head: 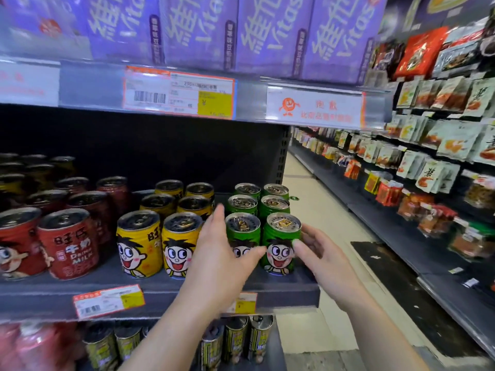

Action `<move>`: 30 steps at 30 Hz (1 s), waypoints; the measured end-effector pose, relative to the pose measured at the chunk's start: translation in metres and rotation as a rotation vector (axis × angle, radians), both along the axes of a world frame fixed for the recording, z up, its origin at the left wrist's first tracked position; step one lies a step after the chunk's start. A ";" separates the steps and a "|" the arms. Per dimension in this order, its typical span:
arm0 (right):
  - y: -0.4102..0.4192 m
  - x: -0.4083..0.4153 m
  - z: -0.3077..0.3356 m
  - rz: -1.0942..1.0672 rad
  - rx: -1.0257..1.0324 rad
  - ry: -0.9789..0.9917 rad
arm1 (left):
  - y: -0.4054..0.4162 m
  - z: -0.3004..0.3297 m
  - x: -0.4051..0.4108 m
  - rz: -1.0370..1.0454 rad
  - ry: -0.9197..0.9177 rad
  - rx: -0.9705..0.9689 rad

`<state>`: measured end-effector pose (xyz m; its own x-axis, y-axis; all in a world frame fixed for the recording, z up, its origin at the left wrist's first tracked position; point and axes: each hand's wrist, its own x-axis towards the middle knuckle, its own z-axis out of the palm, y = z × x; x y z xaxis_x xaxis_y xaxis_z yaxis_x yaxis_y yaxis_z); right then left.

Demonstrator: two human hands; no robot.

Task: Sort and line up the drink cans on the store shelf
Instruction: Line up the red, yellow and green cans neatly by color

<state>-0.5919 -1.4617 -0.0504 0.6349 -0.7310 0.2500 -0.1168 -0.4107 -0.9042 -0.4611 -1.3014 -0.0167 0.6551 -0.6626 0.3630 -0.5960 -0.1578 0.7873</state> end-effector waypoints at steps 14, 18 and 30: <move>-0.041 0.020 0.005 0.240 0.111 0.007 | -0.032 0.022 0.030 -0.099 0.249 0.115; -0.039 0.019 0.006 0.238 0.089 0.003 | -0.028 0.018 0.024 -0.067 0.188 0.122; -0.037 0.026 0.008 0.137 0.088 -0.011 | -0.019 -0.003 0.006 0.030 0.215 0.011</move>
